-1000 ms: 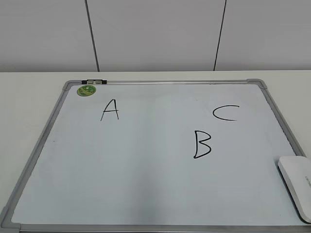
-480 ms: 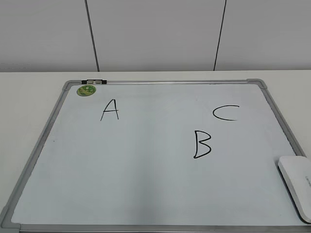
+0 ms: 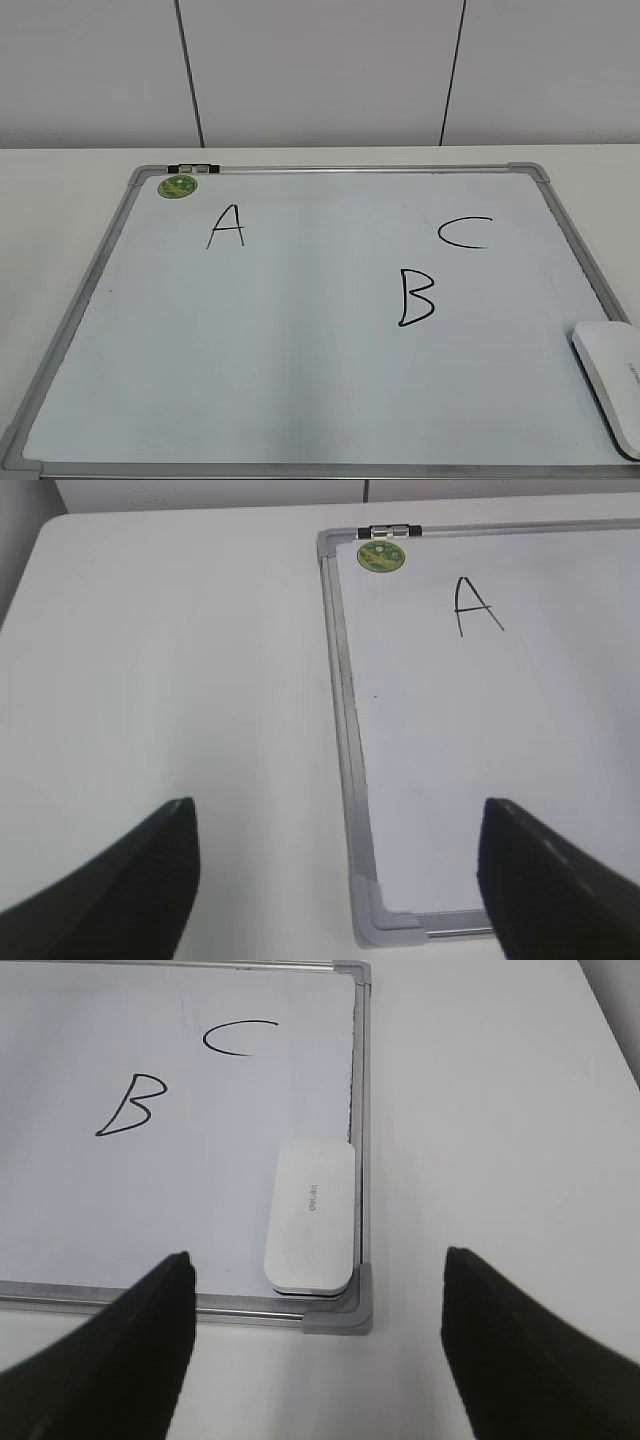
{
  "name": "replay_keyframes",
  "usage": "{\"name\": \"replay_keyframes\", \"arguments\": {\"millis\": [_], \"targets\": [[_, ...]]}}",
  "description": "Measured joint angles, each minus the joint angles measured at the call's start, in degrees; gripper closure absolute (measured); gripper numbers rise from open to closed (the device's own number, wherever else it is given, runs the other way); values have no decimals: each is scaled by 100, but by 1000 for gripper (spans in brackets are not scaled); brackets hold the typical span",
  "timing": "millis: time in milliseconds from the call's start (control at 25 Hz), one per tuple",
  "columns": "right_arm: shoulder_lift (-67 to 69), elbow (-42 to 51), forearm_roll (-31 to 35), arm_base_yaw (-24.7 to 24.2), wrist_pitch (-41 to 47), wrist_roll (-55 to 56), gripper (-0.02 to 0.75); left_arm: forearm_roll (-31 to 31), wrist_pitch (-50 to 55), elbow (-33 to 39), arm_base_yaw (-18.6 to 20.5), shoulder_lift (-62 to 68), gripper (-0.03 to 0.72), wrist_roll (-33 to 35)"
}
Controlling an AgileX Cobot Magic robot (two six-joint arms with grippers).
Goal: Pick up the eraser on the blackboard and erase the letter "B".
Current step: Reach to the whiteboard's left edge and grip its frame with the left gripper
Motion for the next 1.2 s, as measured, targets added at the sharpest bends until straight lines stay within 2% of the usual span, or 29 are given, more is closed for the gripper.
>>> {"name": "replay_keyframes", "arguments": {"millis": [400, 560, 760, 1200], "targets": [[0, 0, 0, 0, 0, 0, 152, -169, -541, -679, 0, 2646, 76, 39], [0, 0, 0, 0, 0, 0, 152, -206, -654, -1168, 0, 3786, 113, 117], [0, 0, 0, 0, 0, 0, 151, -375, -529, -1851, 0, 5113, 120, 507], [0, 0, 0, 0, 0, 0, 152, -642, -512, -2661, 0, 7167, 125, 823]]}}
